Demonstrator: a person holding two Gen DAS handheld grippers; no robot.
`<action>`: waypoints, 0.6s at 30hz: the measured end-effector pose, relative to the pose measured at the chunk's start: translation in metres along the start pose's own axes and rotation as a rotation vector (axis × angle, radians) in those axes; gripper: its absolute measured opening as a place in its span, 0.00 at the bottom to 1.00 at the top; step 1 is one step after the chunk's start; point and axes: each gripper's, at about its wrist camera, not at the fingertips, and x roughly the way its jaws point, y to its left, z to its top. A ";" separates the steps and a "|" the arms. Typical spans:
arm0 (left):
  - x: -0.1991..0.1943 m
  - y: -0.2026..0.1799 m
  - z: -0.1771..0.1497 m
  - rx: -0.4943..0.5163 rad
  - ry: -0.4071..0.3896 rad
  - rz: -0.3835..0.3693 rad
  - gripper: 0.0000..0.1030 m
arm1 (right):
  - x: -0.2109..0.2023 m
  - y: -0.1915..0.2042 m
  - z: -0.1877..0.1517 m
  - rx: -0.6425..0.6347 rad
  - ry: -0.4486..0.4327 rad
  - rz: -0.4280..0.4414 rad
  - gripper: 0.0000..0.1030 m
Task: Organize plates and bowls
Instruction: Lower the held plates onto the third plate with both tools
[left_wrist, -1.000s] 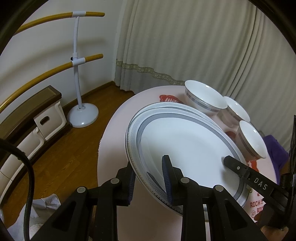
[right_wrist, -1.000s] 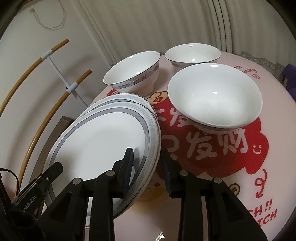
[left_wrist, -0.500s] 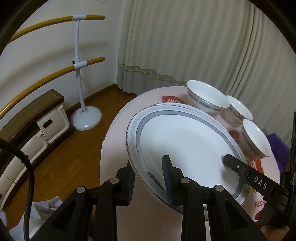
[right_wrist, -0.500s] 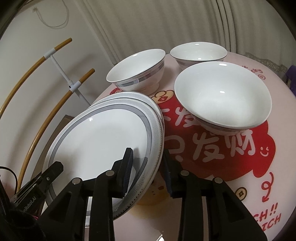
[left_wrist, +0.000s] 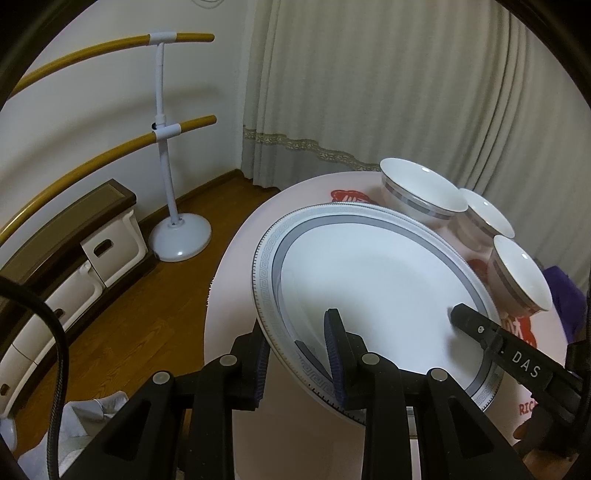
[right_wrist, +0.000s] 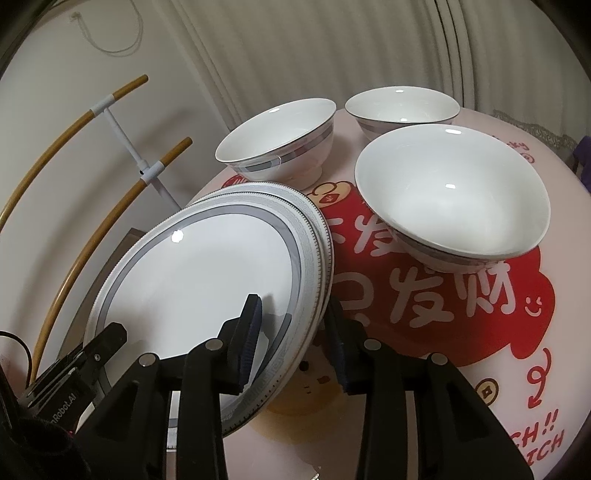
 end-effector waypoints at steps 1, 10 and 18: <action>0.001 -0.001 0.000 0.001 -0.001 0.002 0.25 | 0.000 0.000 0.000 0.000 -0.001 0.002 0.35; 0.009 -0.004 0.002 0.014 -0.001 0.027 0.25 | 0.001 0.000 -0.001 -0.002 -0.004 0.003 0.37; 0.019 -0.010 0.002 0.025 -0.006 0.058 0.27 | 0.003 -0.003 0.001 0.005 -0.005 0.007 0.40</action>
